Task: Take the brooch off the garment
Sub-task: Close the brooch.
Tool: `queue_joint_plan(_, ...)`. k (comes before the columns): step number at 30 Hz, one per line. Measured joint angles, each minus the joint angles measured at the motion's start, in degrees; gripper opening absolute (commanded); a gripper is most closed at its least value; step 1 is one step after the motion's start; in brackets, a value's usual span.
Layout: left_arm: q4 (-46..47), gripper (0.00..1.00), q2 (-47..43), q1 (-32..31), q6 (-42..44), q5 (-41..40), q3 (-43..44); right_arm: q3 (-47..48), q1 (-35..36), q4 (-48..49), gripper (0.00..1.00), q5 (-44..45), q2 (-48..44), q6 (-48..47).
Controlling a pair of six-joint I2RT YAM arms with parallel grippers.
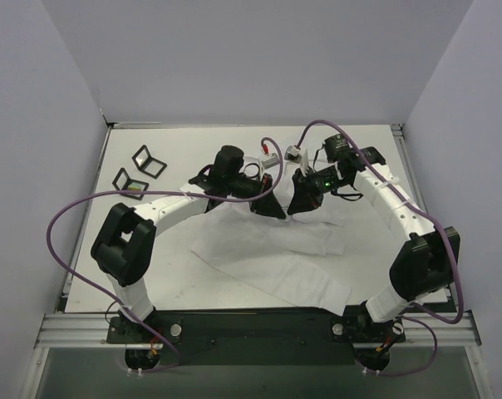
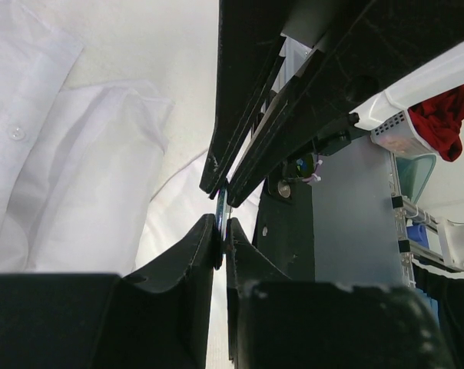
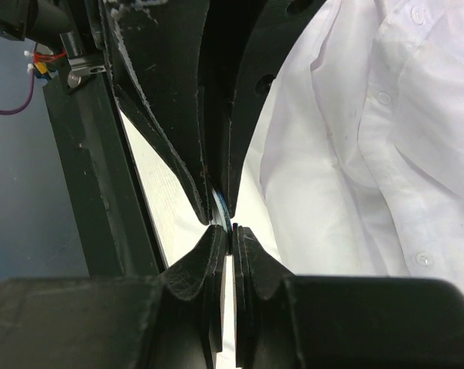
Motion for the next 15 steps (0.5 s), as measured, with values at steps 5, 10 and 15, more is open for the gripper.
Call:
queue_joint_plan(5,-0.98,0.19,0.00,0.00,0.39,0.42,0.02,0.00,0.87,-0.11,0.00,1.11,-0.11,-0.31)
queue_joint_plan(10,-1.09,0.23,0.00,-0.02,0.42,0.94,0.02,0.00,1.05,-0.24,0.00,1.29,-0.39,-0.37)
queue_joint_plan(15,-1.07,0.26,0.00,-0.20,0.35,1.11,0.02,0.00,1.22,-0.33,0.00,1.29,-0.92,-0.37)
